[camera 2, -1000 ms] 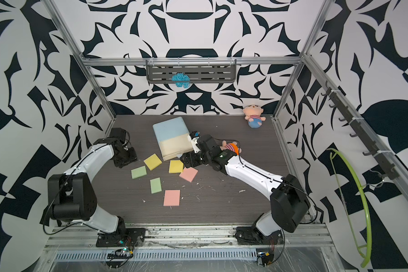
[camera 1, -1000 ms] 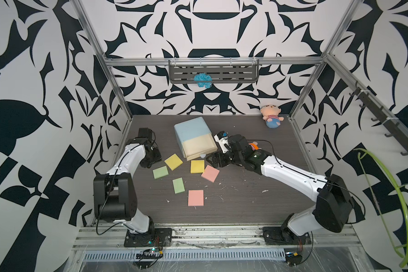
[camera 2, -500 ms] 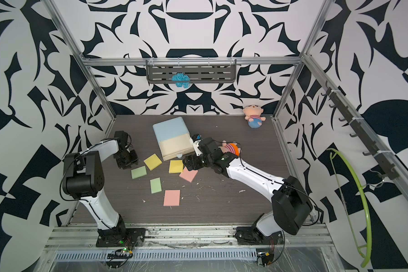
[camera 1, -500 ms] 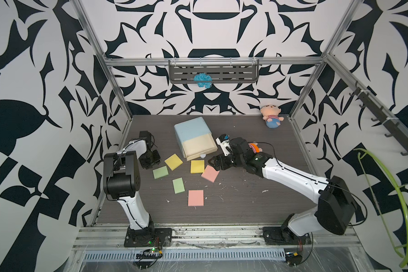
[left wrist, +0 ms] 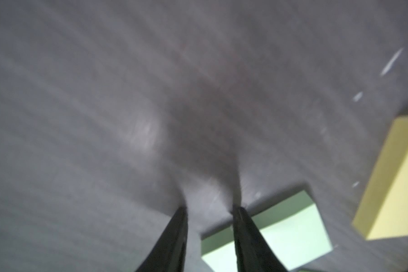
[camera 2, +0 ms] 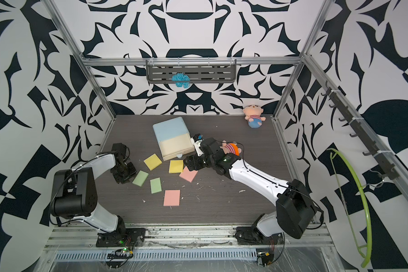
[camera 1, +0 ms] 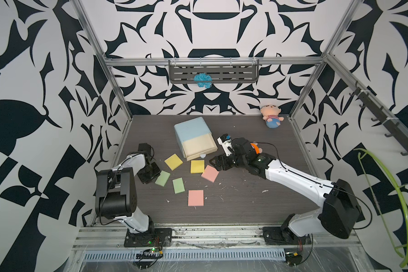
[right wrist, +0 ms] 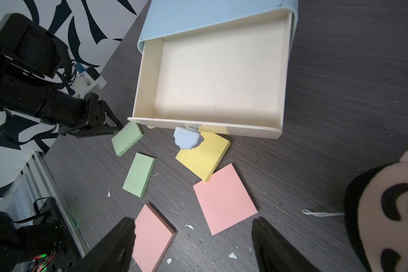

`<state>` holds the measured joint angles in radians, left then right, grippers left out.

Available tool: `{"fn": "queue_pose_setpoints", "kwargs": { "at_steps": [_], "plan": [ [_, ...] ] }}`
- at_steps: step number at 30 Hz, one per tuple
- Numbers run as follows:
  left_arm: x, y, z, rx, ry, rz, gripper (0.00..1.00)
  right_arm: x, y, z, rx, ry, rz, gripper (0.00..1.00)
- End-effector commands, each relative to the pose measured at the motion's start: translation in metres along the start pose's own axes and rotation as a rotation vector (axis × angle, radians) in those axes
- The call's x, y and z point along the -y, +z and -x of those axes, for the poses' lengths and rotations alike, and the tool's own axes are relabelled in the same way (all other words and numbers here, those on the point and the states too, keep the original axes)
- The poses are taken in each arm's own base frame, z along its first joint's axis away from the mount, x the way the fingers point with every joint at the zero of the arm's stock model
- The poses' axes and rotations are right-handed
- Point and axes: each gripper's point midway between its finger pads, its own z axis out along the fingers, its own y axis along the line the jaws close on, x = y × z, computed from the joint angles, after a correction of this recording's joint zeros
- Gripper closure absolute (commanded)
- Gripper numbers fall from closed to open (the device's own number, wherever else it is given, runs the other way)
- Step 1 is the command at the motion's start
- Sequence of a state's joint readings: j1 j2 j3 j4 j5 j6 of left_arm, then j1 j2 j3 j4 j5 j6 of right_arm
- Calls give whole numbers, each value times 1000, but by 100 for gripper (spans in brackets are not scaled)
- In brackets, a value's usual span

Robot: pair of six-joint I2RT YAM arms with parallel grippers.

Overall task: Please put the sticky notes in the drawer by color
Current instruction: Pick up the sticky notes from the center of the board.

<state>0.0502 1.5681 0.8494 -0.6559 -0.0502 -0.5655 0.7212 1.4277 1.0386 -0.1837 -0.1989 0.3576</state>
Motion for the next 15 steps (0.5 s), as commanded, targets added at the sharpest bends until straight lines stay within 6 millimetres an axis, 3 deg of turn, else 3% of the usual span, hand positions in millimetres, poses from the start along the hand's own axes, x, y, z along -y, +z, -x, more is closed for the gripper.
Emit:
{"fn": "queue_pose_setpoints", "kwargs": {
  "at_steps": [1, 4, 7, 10, 13, 15],
  "plan": [
    [-6, -3, -31, -33, -27, 27, 62, -6, -6, 7, 18, -29, 25, 17],
    [-9, -21, -33, 50, -11, 58, 60, -7, -7, 7, 16, -35, 31, 17],
    [-9, -48, -21, 171, 22, 46, 52, -9, -8, 7, 18, -38, 37, 17],
    [-8, -71, -11, 259, 78, 29, 31, -9, -8, 6, 15, -37, 40, 17],
    [-1, -73, -12, 249, 127, 22, 9, -9, -6, 7, 20, -29, 42, 17],
    [8, -69, -15, 235, 178, 37, 0, -8, -4, 7, 23, -20, 43, 18]
  ]
}}
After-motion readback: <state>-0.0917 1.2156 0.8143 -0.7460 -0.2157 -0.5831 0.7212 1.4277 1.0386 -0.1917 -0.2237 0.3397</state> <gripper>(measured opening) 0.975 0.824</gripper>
